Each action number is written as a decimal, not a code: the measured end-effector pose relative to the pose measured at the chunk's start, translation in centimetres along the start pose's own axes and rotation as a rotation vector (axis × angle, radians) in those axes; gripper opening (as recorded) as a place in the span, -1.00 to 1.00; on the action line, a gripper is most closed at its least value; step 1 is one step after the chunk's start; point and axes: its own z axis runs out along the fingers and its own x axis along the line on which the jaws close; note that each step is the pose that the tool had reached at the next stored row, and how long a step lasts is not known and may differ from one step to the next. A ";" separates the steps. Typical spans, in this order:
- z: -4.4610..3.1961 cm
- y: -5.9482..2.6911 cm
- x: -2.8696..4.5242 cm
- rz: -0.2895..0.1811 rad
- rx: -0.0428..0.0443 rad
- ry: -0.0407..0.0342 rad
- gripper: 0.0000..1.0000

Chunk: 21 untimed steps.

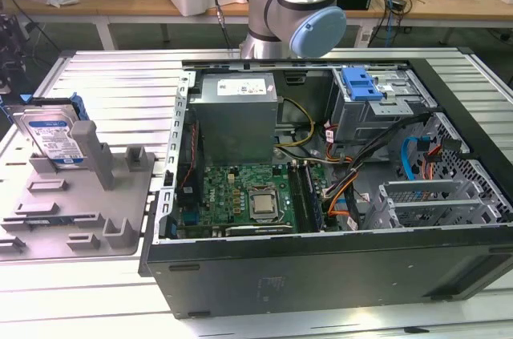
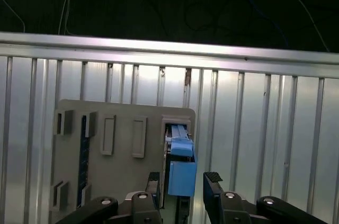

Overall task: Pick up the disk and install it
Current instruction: 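Pick up the disk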

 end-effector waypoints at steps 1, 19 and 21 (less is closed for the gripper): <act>0.05 0.00 0.00 0.000 0.0000 0.0000 -0.09; 0.41 0.09 0.37 0.003 -0.0002 0.0000 -0.09; 0.47 0.09 0.37 0.003 -0.0002 0.0000 -0.09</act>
